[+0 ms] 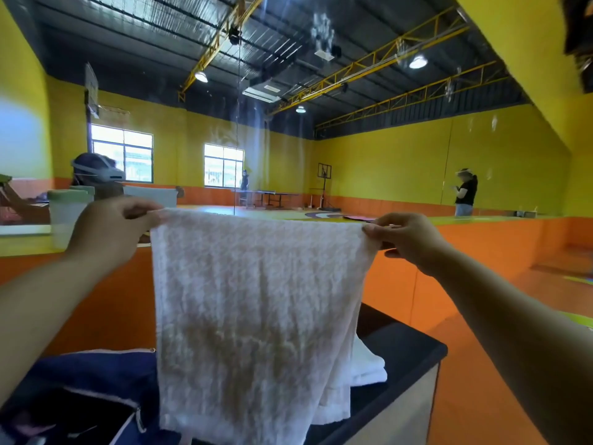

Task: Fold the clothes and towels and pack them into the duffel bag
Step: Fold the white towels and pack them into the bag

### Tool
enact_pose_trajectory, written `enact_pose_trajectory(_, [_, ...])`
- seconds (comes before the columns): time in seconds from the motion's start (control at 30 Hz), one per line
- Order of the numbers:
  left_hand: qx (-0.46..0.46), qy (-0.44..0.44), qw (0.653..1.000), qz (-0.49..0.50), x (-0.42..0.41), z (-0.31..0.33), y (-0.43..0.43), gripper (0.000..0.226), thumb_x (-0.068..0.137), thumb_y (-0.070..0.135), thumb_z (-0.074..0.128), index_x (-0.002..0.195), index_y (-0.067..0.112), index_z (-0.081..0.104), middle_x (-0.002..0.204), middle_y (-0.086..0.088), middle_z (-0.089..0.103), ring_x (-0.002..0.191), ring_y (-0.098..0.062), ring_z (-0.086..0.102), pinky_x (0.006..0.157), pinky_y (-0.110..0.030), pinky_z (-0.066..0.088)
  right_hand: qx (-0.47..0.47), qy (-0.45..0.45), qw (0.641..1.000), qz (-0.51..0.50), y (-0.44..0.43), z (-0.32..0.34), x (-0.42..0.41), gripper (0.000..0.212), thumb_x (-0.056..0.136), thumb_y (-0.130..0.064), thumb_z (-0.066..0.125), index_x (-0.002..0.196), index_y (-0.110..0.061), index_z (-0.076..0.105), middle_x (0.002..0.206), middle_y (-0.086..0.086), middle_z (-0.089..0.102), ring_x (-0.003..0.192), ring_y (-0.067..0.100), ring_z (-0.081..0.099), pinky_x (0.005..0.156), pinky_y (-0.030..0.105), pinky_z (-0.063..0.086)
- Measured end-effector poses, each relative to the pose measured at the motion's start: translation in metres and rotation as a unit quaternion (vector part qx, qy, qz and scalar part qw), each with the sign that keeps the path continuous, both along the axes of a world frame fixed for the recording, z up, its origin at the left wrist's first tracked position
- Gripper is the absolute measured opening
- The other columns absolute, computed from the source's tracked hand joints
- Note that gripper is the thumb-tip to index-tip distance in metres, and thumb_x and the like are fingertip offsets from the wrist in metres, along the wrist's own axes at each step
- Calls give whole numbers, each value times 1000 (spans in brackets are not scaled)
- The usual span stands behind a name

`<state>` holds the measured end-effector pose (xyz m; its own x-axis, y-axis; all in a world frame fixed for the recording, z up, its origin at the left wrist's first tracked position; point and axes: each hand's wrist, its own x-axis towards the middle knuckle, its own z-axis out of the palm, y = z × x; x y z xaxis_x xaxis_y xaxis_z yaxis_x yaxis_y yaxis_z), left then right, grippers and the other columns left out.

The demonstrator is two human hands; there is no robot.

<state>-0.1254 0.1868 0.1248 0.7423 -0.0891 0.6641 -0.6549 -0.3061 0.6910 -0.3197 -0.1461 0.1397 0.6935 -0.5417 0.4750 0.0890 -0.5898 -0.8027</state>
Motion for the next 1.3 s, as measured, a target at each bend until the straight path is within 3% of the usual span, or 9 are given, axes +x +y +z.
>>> enact_pose_trajectory(0.2, [-28, 3, 999, -34, 3, 1, 7, 20, 86, 24, 66, 103, 16, 68, 95, -6, 67, 63, -15, 62, 59, -22, 53, 34, 58, 998, -1, 14, -7, 7, 17, 87, -25, 66, 75, -15, 59, 58, 4, 54, 34, 6, 51, 38, 20, 48])
enact_pose_trajectory(0.3, [-33, 11, 999, -35, 16, 0, 22, 11, 79, 39, 70, 88, 32, 70, 98, -6, 69, 83, -24, 66, 78, -40, 56, 63, 200, 969, 132, 22, -2, -4, 16, 91, -26, 59, 81, -15, 57, 57, 2, 53, 41, 9, 49, 42, 20, 46])
enact_pose_trajectory(0.37, [-26, 15, 999, -32, 32, -7, 31, 16, 71, 50, 71, 82, 40, 69, 99, -6, 70, 92, -30, 66, 88, -52, 52, 31, 233, 965, 120, 25, -2, -5, 14, 90, -26, 62, 80, -16, 58, 59, 2, 57, 45, 11, 53, 43, 21, 47])
enact_pose_trajectory(0.5, [-6, 9, 999, -50, 16, -5, 15, 13, 81, 35, 69, 94, 35, 67, 99, -3, 67, 95, -30, 64, 90, -52, 51, -91, 113, 986, -79, 23, -9, 18, 17, 89, -19, 65, 77, -14, 55, 55, 7, 54, 39, 15, 55, 28, 16, 35])
enact_pose_trajectory(0.67, [-14, 12, 1000, -20, 20, -10, 14, 20, 85, 31, 65, 103, 25, 66, 102, -6, 68, 95, -30, 64, 89, -54, 52, 78, 97, 990, 69, 18, -7, 18, 18, 86, -16, 67, 75, -7, 55, 46, 2, 47, 33, 9, 34, 30, 15, 27])
enact_pose_trajectory(0.8, [3, 50, 998, -34, 27, -14, 15, 23, 83, 35, 66, 105, 28, 66, 104, -3, 68, 94, -27, 65, 88, -52, 53, -39, 74, 996, -41, 12, -10, 19, 16, 83, -20, 72, 73, -14, 61, 57, 4, 57, 42, 14, 45, 33, 18, 40])
enact_pose_trajectory(0.93, [16, 52, 998, -31, 23, -15, 7, 27, 84, 28, 66, 110, 22, 66, 110, -7, 67, 100, -28, 63, 92, -51, 50, -56, 95, 994, 15, 14, -14, 19, 9, 86, -9, 68, 94, -10, 65, 81, 12, 66, 64, 18, 64, 50, 30, 59])
enact_pose_trajectory(1.17, [16, 105, 993, -53, 27, -24, 6, 41, 78, 14, 73, 117, 7, 63, 115, -14, 65, 93, -30, 64, 86, -46, 54, -38, 87, 995, -29, 6, -21, 18, 8, 83, -9, 71, 88, -10, 65, 78, 11, 67, 68, 17, 66, 54, 30, 58])
enact_pose_trajectory(1.3, [58, 66, 996, -12, 27, -31, 5, 35, 80, 20, 72, 113, 10, 65, 101, -5, 61, 74, -15, 60, 76, -36, 52, -36, 51, 997, -39, 2, -24, 18, 16, 77, -10, 77, 73, -18, 63, 72, 8, 65, 63, 20, 60, 59, 30, 50])
